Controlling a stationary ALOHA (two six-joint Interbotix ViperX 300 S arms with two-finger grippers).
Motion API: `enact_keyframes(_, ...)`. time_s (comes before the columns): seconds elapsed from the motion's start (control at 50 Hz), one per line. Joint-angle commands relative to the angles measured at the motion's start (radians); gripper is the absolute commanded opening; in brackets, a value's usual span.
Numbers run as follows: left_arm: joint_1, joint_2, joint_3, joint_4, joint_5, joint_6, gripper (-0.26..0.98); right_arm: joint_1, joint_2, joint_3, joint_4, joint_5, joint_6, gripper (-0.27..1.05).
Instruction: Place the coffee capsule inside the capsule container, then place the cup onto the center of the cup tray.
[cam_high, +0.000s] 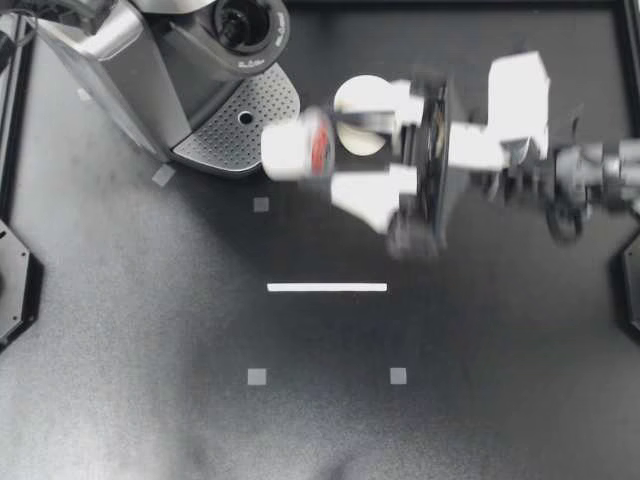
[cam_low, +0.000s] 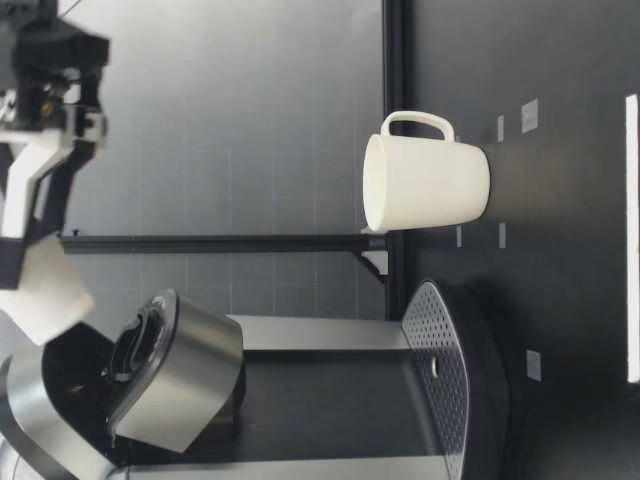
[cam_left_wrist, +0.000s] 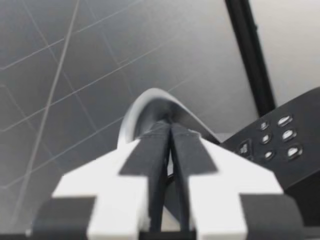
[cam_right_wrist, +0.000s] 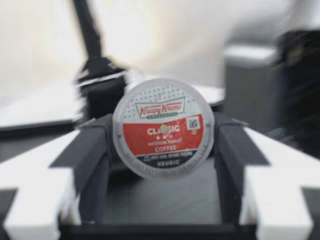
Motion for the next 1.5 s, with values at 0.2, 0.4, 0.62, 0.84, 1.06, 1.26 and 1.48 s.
enact_keyframes(0.2,0.014,-0.152,-0.023,0.008,-0.212,-0.101,0.15,-0.127,-0.006,-0.135,0.0,0.084,-0.069,0.51)
enact_keyframes(0.4,0.014,-0.201,-0.011,0.006,-0.249,-0.107,0.15,-0.146,0.046,-0.239,-0.002,0.276,-0.112,0.51)
enact_keyframes(0.62,0.014,-0.199,-0.003,0.006,-0.247,-0.109,0.15,-0.146,0.103,-0.305,-0.002,0.356,-0.144,0.51)
enact_keyframes(0.84,0.014,-0.199,-0.003,0.006,-0.249,-0.104,0.15,-0.169,0.112,-0.313,-0.002,0.357,-0.146,0.51)
enact_keyframes(1.06,0.014,-0.199,-0.002,0.006,-0.245,-0.103,0.15,-0.173,0.12,-0.316,-0.005,0.357,-0.149,0.51)
enact_keyframes(1.26,0.014,-0.199,0.0,0.006,-0.245,-0.103,0.15,-0.173,0.141,-0.325,-0.012,0.357,-0.149,0.51)
enact_keyframes(1.48,0.014,-0.199,0.005,0.006,-0.245,-0.103,0.15,-0.173,0.169,-0.35,-0.017,0.374,-0.149,0.51)
